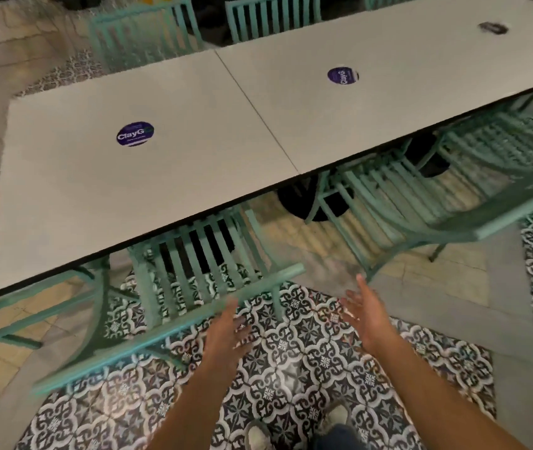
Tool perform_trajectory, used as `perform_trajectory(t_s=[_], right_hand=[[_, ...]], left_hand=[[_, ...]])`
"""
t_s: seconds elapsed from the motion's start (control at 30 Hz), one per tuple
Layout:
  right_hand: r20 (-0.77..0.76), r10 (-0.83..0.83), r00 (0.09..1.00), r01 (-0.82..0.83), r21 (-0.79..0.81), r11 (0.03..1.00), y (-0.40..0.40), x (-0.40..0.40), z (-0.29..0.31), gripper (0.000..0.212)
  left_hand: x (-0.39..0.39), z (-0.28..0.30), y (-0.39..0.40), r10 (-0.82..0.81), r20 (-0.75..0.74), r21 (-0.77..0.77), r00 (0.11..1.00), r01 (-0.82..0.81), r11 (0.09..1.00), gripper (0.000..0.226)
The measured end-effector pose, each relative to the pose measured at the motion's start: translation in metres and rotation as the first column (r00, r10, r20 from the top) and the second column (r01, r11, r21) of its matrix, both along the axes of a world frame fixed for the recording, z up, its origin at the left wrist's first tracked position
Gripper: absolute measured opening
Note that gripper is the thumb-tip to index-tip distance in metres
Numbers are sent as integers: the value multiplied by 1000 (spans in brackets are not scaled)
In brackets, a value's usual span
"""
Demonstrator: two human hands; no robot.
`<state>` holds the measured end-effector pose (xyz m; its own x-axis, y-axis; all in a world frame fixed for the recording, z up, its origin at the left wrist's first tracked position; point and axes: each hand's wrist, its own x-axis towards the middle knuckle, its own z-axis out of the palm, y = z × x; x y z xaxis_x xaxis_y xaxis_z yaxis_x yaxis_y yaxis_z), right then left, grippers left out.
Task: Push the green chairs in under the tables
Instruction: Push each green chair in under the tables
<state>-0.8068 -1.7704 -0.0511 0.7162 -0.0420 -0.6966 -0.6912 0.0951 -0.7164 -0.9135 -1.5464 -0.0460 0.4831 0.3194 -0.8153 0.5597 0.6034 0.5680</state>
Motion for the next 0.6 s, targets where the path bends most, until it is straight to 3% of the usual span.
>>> perform_trajectory(t_s=[0.07,0.13,0.2,0.3,0.37,0.47,0.6], right_hand=[[80,-24,996,33,-104,994,-42,9,2,54],[172,19,985,23,-241,970,-89,19,8,55],[249,74,966,19,-352,936,-138,31,19,61],[349,175,921,47,-545,837,-213,55,42,54],[382,283,880,62,-682,729,-256,73,56,53],[322,449,833,24,-832,554,-320,93,81,55],[278,522,806,25,-898,440,-379,126,96,57]], left_hand=[[31,8,-33,-152,-3,62,988,152,986,47],[65,17,-71,-367,-22,237,930,362,901,40],[99,35,-113,-567,-73,443,821,536,719,37],[148,59,-181,-771,-95,629,630,638,444,47],[182,68,-217,-854,-165,720,494,652,239,53],[230,84,-281,-891,-350,827,291,543,-147,56],[279,97,-357,-864,-484,828,137,390,-403,49]])
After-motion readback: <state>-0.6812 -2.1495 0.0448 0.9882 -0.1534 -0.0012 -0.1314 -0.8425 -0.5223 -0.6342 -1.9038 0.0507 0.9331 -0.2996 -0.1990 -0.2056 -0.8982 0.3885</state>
